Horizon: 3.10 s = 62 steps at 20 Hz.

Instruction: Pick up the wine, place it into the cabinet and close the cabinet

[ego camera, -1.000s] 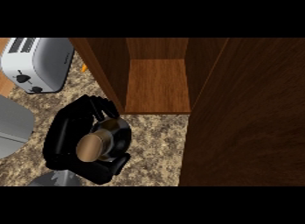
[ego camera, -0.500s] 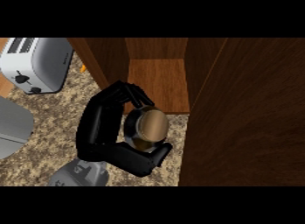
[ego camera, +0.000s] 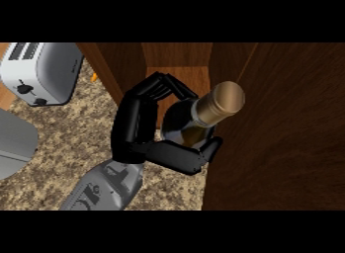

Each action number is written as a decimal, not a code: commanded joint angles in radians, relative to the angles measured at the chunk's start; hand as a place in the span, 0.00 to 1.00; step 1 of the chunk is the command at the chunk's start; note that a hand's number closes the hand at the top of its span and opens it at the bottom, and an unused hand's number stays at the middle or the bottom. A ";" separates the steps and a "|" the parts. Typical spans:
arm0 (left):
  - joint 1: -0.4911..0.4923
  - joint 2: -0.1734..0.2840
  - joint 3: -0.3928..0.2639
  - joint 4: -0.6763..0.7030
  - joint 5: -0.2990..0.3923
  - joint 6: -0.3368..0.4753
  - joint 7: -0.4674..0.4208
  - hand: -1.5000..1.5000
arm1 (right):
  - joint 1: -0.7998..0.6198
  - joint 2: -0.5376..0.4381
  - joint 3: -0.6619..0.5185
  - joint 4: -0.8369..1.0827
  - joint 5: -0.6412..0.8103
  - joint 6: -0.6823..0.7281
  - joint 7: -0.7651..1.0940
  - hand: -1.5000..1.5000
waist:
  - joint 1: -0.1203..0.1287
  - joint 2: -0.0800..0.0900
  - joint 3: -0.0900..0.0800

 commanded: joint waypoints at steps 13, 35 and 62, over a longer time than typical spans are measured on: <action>-0.026 0.000 -0.029 0.133 0.087 0.109 -0.140 1.00 | 0.003 0.021 0.073 -0.166 0.010 -0.052 0.127 0.00 | 0.003 -0.001 -0.001; -0.086 0.000 -0.028 0.576 0.209 0.121 -0.525 1.00 | 0.069 -0.005 -0.036 -0.113 -0.099 0.017 -0.005 0.00 | -0.006 0.002 0.000; -0.412 0.000 0.247 1.103 0.314 -0.062 -0.640 1.00 | 0.080 0.014 -0.017 -0.146 -0.122 0.030 0.028 0.00 | -0.035 0.008 -0.001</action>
